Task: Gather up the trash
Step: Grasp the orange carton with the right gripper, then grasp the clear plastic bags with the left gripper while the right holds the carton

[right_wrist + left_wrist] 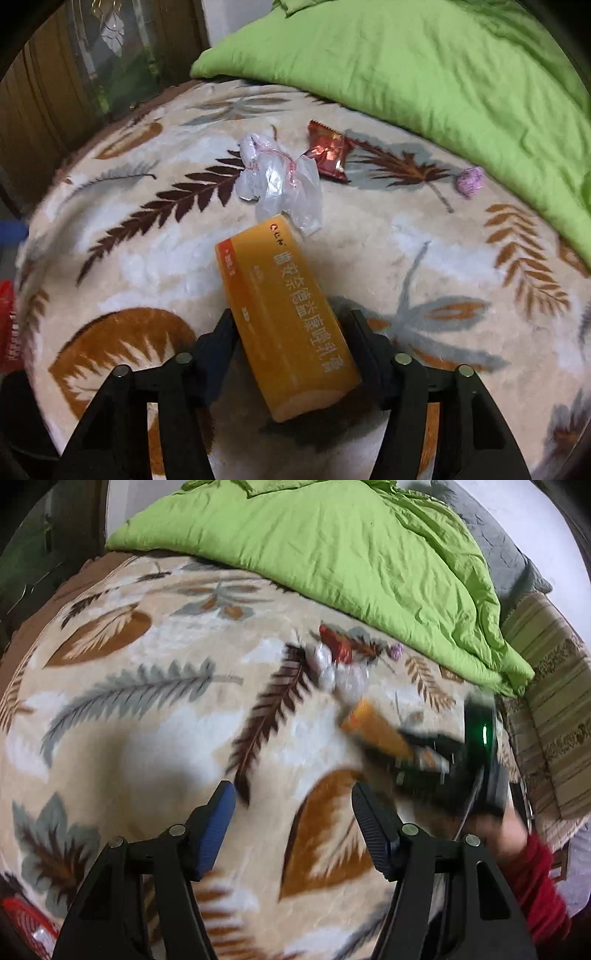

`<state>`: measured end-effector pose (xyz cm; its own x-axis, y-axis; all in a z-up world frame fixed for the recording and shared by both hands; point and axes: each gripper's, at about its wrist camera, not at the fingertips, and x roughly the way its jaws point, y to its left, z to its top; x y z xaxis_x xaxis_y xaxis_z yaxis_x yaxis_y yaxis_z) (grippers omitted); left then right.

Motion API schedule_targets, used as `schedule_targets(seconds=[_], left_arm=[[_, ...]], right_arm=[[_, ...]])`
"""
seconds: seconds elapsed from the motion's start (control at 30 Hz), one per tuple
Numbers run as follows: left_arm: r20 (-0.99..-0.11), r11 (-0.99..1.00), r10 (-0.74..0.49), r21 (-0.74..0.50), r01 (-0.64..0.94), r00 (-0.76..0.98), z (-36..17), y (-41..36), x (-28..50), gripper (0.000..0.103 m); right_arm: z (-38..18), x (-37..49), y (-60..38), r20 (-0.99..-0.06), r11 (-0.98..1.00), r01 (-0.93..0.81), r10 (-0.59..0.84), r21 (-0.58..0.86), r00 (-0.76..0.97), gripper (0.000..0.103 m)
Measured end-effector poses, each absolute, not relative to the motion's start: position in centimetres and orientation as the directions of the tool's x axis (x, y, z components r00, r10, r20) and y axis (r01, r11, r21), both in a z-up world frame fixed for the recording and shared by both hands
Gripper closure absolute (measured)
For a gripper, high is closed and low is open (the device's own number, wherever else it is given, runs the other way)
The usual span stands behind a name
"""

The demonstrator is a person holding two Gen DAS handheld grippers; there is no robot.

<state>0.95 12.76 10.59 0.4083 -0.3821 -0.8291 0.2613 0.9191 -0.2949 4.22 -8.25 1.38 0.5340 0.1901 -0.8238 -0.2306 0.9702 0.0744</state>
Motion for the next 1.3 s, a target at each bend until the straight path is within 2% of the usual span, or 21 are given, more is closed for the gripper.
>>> schedule_targets(seconds=[0.1, 0.3, 0.5, 0.7, 0.73, 0.83, 1.07, 1.3], left_arm=[[-0.826, 0.915, -0.395, -0.315, 0.253, 0.402, 10.6, 10.9, 3.5, 0.039], [-0.830, 0.908, -0.419, -0.380, 0.176, 0.367, 8.6, 6.2, 8.7, 0.039], [-0.872, 0.934, -0.352, -0.354, 0.059, 0.339, 5.1, 2.4, 13.3, 0.039], [-0.879, 0.938, -0.343, -0.342, 0.063, 0.332, 1.9, 0.1, 15.3, 0.039], [-0.868, 0.937, -0.346, -0.340, 0.082, 0.355, 1.9, 0.1, 15.3, 0.050], [-0.842, 0.933, -0.359, -0.335, 0.131, 0.403, 2.1, 0.4, 14.7, 0.058], [-0.796, 0.914, -0.405, -0.338, 0.225, 0.450, 4.5, 2.7, 8.7, 0.059], [-0.743, 0.920, -0.380, -0.244, 0.305, 0.552, 6.9, 6.4, -0.4, 0.059]], right_arm=[[2.2, 2.0, -8.7, -0.802, 0.980, -0.117, 0.198, 0.160, 0.564, 0.045], [3.6, -4.8, -11.7, -0.722, 0.923, 0.181, 0.132, 0.339, 0.679, 0.045], [4.1, -7.5, -12.5, -0.646, 0.911, 0.203, 0.086, 0.359, 0.759, 0.045], [3.5, -6.7, -13.2, -0.644, 0.912, 0.231, 0.047, 0.339, 0.763, 0.045], [3.4, -6.6, -13.5, -0.645, 0.911, 0.235, 0.043, 0.339, 0.763, 0.045], [3.4, -6.8, -13.9, -0.640, 0.909, 0.242, 0.035, 0.339, 0.768, 0.045], [3.9, -6.8, -13.1, -0.628, 0.930, 0.223, 0.010, 0.292, 0.778, 0.045], [4.4, -7.4, -11.5, -0.625, 0.947, 0.187, 0.018, 0.261, 0.780, 0.045]])
